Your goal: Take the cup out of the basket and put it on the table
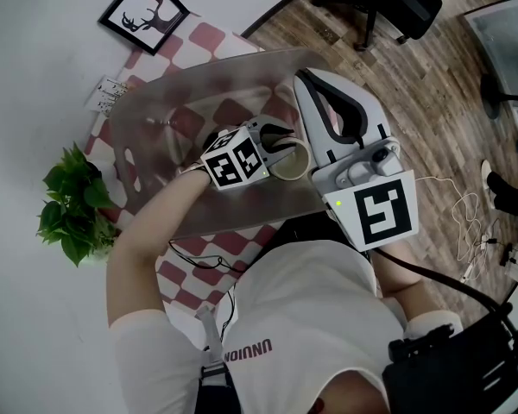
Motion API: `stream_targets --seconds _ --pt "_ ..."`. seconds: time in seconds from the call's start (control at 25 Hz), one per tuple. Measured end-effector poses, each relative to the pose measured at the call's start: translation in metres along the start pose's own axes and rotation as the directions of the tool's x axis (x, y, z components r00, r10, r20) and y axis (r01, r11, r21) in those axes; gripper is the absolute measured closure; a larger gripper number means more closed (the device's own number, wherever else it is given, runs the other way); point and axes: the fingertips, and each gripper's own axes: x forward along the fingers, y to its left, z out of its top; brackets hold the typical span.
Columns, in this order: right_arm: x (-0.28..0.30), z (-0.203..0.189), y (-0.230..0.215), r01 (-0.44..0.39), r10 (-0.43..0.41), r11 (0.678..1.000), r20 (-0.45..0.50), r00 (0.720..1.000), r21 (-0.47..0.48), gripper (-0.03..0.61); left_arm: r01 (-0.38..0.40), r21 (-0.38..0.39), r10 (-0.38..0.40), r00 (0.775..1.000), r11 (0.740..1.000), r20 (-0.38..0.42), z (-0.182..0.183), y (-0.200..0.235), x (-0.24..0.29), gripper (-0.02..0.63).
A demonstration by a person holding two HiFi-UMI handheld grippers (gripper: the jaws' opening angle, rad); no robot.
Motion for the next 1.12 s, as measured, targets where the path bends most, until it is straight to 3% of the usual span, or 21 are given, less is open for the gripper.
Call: stream_targets --seconds 0.2,0.52,0.84,1.12 --pt "0.001 0.0 0.0 0.0 0.0 1.0 -0.001 1.0 0.002 0.56 0.018 0.034 -0.016 0.999 0.999 -0.041 -0.007 -0.008 0.006 0.508" --pt "0.001 0.0 0.002 -0.002 0.002 1.0 -0.001 1.0 0.003 0.56 -0.005 0.005 0.005 0.997 1.0 -0.079 -0.013 -0.005 0.015 0.508" --pt "0.002 -0.001 0.003 -0.003 0.003 1.0 -0.002 1.0 0.003 0.56 -0.016 -0.054 0.012 0.997 0.998 -0.074 -0.015 -0.002 0.021 0.508" --pt "0.003 -0.001 0.003 -0.005 0.005 1.0 -0.005 1.0 0.002 0.56 -0.041 -0.028 0.038 0.996 0.999 -0.083 -0.014 -0.001 0.022 0.511"
